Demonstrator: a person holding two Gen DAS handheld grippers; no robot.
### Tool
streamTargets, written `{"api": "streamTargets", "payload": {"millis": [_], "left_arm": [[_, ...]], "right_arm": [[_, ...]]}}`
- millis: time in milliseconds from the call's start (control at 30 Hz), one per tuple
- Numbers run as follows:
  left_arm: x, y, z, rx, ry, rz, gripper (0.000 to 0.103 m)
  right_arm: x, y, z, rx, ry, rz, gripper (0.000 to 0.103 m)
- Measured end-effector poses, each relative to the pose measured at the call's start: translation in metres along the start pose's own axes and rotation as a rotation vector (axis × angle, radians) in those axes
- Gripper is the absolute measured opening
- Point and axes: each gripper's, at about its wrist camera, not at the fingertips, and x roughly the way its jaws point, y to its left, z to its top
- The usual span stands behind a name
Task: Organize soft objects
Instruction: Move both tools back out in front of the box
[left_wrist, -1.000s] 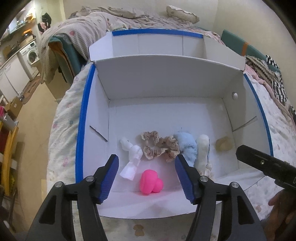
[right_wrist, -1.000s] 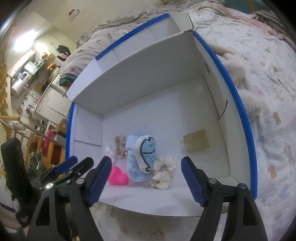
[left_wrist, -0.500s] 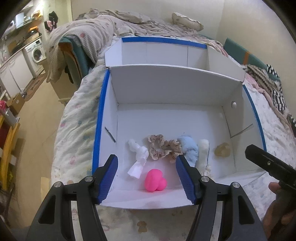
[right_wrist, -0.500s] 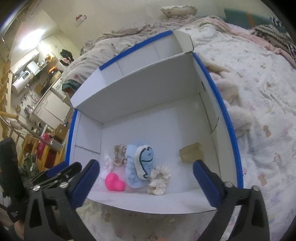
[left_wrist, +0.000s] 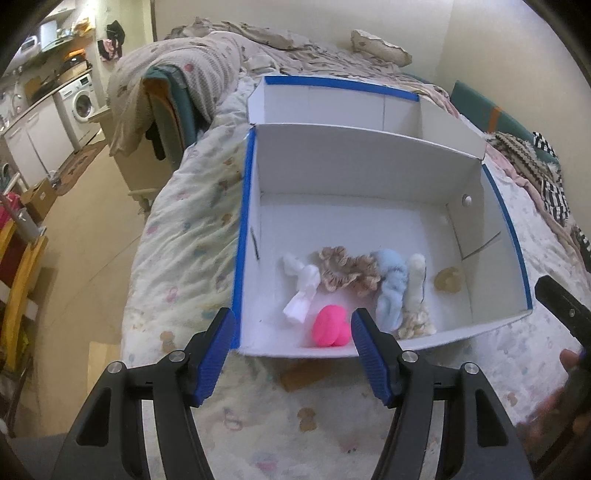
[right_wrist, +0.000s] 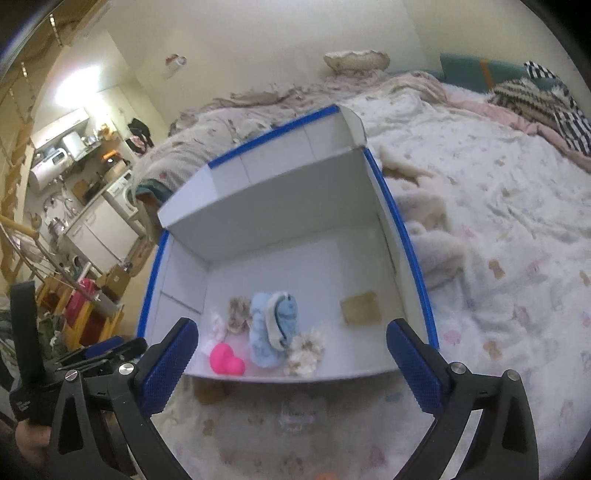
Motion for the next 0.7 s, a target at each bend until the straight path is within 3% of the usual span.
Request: {"api": "streamTargets", "payload": {"millis": [133, 267, 567, 700], "left_arm": [[-0.003, 0.004, -0.013, 0.0, 0.005, 0.009, 0.062], [-0.004, 0.008, -0.024, -0.01, 0.015, 0.02, 0.062], [0.003, 0.008, -0.043, -0.029, 0.074, 0.016, 0.062], [0.016, 0.008, -0.048, -0.042, 0.14, -0.016, 0.062]], "right_arm": [[0.006, -0.014, -0.013, 0.076, 0.146, -0.005, 0.103], [0.011, -0.027, -0.029, 0.141, 0.209, 0.016, 0.103], [0.007, -0.021, -0.039, 0.089, 0.197, -0.088, 0.103], [0.009, -0.022, -0.038, 0.112, 0.204, -0.045, 0.103]]}}
